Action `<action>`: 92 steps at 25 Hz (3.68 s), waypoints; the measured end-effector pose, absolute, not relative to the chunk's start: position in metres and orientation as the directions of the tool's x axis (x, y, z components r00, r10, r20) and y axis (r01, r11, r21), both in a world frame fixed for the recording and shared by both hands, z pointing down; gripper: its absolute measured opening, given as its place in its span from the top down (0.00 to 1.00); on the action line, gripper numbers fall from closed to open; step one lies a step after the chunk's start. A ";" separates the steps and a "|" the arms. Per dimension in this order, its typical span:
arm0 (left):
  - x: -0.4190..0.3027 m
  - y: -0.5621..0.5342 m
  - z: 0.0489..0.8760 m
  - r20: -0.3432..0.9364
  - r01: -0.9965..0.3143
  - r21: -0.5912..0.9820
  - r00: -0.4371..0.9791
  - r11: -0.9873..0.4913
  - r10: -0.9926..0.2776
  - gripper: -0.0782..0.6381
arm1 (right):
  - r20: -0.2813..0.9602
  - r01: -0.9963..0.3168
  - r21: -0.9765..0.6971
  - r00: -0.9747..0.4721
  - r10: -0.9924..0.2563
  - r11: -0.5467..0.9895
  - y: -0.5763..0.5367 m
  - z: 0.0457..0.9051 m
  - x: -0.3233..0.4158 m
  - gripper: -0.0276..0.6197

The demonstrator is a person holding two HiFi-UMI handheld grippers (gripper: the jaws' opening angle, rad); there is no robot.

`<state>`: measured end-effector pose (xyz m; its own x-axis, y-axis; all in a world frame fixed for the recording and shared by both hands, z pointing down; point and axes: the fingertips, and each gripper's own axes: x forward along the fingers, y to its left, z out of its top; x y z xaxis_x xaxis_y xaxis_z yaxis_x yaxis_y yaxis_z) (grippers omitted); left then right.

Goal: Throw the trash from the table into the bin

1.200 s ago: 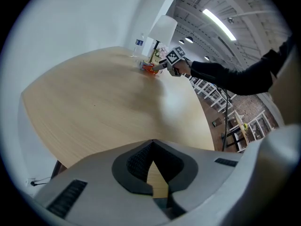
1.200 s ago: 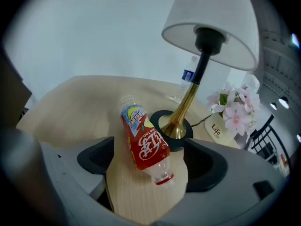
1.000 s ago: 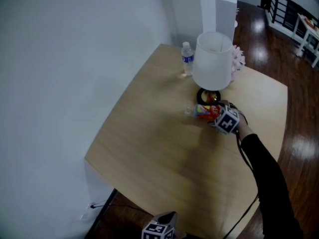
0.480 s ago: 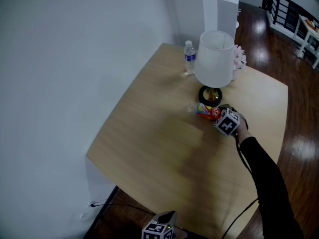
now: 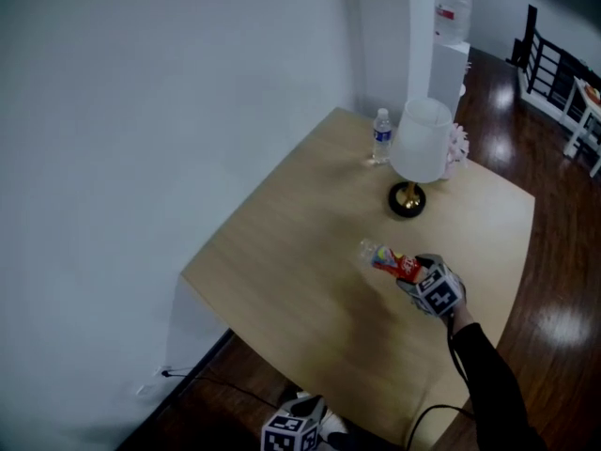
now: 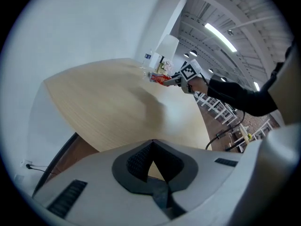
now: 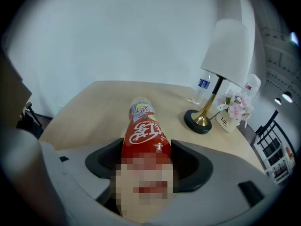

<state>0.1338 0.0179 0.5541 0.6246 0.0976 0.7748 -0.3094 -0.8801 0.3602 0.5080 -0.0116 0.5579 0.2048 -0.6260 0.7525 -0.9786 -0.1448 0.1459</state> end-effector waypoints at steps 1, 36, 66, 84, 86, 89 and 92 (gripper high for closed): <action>0.126 0.019 0.553 0.768 -0.324 0.361 0.635 -0.875 0.082 0.89 | 0.743 -0.981 0.136 0.195 -0.640 -0.141 -0.008 0.552 0.490 0.46; -0.155 0.084 0.596 0.785 -0.828 0.385 0.526 -0.407 -0.327 0.89 | 0.772 -0.853 -0.226 -0.451 -0.447 0.470 0.051 0.588 0.010 0.46; -0.130 0.112 0.771 0.854 -0.863 0.441 0.488 -0.246 -0.182 0.88 | 0.973 -0.953 -0.225 -0.231 -0.006 0.201 0.058 0.937 0.009 0.46; -0.127 0.116 0.785 0.857 -0.865 0.442 0.485 -0.240 -0.171 0.88 | 0.949 -0.944 -0.296 -0.308 -0.066 0.143 0.041 0.958 -0.024 0.39; -0.128 0.113 0.780 0.853 -0.862 0.444 0.490 -0.244 -0.179 0.88 | 0.948 -0.942 -0.299 -0.311 -0.062 0.152 0.047 0.948 -0.024 0.39; -0.130 0.107 0.767 0.847 -0.858 0.448 0.497 -0.251 -0.187 0.88 | 0.943 -0.936 -0.303 -0.322 -0.084 0.178 0.052 0.926 -0.025 0.39; -0.132 0.106 0.754 0.842 -0.855 0.445 0.501 -0.267 -0.199 0.88 | 0.931 -0.927 -0.305 -0.339 -0.138 0.216 0.053 0.889 -0.027 0.39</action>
<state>-0.1319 0.1056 0.7543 0.5011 -0.1988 0.8422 -0.8545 -0.2674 0.4453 -0.0268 0.0529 0.8894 -0.3386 -0.1375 0.9308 -0.9274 0.2162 -0.3054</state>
